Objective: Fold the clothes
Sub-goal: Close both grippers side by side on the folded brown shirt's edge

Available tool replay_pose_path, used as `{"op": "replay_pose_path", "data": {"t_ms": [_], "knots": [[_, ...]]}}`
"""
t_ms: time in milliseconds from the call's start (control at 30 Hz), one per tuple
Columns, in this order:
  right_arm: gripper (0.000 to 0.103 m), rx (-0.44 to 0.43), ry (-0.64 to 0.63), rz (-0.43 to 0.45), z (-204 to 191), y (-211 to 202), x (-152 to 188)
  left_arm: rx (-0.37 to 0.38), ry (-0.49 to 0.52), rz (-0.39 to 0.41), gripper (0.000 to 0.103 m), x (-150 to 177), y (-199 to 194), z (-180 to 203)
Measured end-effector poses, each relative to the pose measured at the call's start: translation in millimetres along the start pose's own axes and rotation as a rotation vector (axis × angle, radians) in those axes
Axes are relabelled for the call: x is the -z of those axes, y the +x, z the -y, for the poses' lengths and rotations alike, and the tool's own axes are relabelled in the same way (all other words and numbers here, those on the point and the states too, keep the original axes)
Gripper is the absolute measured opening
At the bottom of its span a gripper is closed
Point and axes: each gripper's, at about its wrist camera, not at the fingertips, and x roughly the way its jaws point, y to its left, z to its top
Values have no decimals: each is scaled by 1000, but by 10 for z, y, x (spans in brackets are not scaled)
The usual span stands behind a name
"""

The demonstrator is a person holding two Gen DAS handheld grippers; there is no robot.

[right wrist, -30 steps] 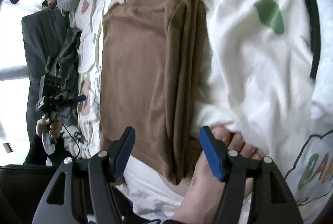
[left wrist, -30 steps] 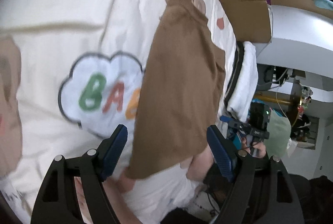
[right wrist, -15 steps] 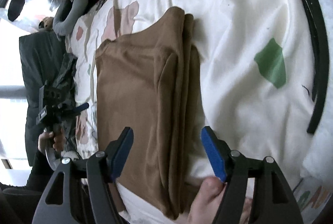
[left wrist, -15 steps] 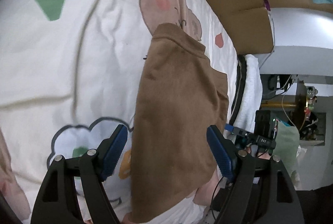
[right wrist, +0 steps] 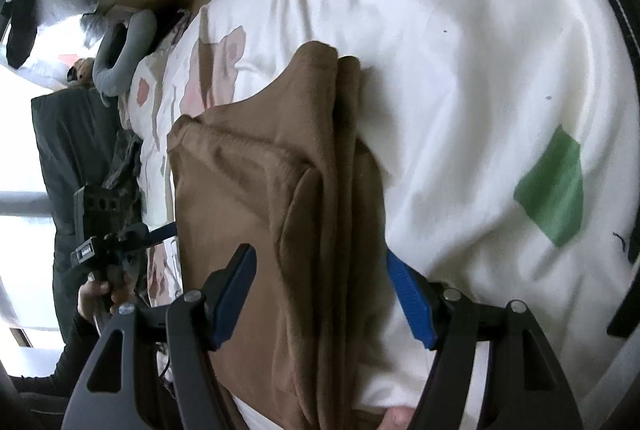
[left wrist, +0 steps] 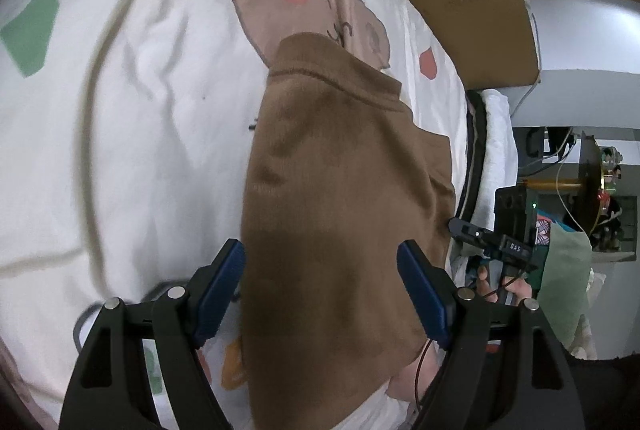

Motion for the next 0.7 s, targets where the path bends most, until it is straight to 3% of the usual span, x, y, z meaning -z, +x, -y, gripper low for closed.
{"op": "replay_pose_path", "data": {"t_ms": [200,567,600,633,667,700], "knots": [[66,-38,12,17,26,-9,-99,-16,24,-2,79,-135,59,0],[65,-94,62,20,132,72,-228,34,14,26,79,-230,88,-59],[57,-93,68,20,145,66,-238,39,13,29,79,-236,91,-66],[40,-76,66,18,150,58,-242,43,12,31,79,-243,94,-72],[29,-60,63,15,154,51,-247,47,11,33,79,-245,93,-78],[25,-48,56,9,151,40,-247,49,13,34,79,-240,85,-81]]}}
